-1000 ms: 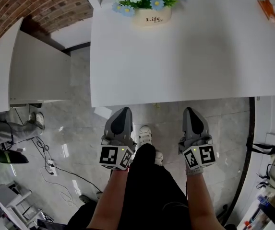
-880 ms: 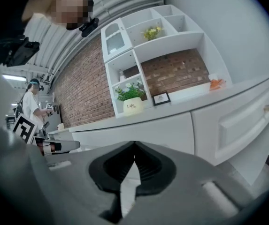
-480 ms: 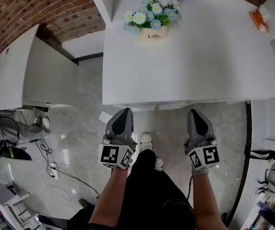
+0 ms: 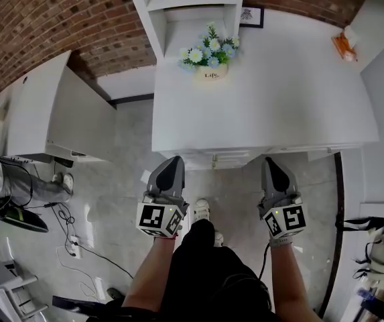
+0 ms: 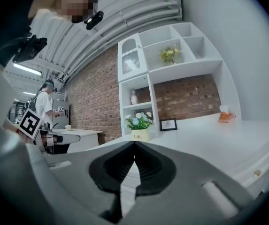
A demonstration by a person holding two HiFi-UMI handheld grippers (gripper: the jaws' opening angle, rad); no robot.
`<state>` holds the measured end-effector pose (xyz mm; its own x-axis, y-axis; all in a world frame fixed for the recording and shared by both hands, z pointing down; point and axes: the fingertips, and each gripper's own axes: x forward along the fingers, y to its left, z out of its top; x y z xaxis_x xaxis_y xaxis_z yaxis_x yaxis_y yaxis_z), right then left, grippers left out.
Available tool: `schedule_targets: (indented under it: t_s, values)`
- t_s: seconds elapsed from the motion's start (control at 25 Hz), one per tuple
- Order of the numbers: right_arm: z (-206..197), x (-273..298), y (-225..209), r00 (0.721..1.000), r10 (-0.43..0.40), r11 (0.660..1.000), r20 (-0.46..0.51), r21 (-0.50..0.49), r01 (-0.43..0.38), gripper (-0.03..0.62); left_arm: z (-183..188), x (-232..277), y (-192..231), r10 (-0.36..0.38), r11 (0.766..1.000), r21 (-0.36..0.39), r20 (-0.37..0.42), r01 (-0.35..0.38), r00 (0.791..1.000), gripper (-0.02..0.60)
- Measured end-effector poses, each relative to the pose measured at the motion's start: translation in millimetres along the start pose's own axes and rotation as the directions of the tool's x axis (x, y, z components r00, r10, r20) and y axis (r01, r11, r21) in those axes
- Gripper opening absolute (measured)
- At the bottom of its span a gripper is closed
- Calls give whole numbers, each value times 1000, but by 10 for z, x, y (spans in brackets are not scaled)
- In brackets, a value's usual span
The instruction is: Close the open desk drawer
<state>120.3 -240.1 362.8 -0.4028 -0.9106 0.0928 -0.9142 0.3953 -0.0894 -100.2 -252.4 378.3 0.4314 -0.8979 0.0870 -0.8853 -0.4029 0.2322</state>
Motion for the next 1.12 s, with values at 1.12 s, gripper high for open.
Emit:
schedule_targets:
  t_s: [1.12]
  values:
    - [1216, -743, 184, 997, 32, 997, 71, -71, -27, -2, 1111, -783, -282, 51, 997, 55, 84, -56, 995, 3]
